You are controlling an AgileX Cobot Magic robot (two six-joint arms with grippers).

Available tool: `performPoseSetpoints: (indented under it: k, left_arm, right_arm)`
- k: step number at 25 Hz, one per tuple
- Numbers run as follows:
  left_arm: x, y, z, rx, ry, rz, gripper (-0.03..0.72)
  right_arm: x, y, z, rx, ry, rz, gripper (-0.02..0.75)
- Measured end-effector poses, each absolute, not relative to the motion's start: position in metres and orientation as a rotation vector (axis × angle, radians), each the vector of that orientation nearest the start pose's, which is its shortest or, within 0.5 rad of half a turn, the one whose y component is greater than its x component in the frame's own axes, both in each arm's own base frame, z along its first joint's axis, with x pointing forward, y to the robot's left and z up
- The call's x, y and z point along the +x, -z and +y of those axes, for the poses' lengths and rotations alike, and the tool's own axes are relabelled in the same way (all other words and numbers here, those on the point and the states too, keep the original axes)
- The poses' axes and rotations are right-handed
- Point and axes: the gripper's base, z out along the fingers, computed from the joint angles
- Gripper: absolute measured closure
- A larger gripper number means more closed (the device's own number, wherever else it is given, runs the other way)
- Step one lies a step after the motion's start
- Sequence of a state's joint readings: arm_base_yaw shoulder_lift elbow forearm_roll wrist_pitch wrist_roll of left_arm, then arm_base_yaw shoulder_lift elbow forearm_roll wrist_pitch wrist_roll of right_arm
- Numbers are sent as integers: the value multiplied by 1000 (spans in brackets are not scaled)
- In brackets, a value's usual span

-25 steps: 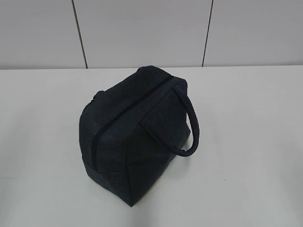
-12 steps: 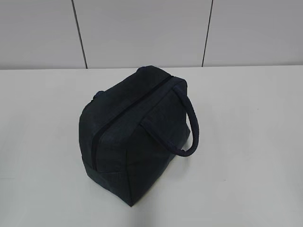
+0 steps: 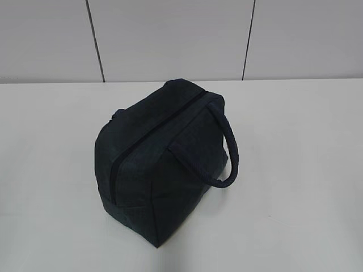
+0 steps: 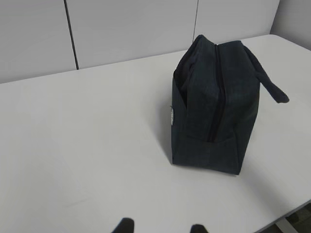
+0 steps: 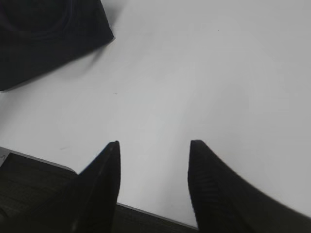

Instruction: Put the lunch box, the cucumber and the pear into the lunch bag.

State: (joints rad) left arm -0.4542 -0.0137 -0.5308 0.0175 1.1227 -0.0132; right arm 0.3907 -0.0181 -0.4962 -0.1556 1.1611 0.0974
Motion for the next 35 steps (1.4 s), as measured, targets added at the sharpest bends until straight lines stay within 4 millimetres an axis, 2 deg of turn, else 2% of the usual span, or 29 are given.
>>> performPoseSetpoints:
  k: [22,26,32,35]
  left_arm:
    - [-11,-281,7,440,254,2021,469]
    - [-12,-281,6,330,188,2037,469]
    - [-13,-280,3,87,44,2057,469]
    - [-13,-280,3,63,31,2058,468]
  right_arm:
    - [-6,-269,-16,-309,-93,2095,381]
    - [-7,-269,-16,-280,-77,2096,380]
    - [-9,-269,-15,-139,2,2109,381]
    - [-9,-269,-15,-123,13,2110,381]
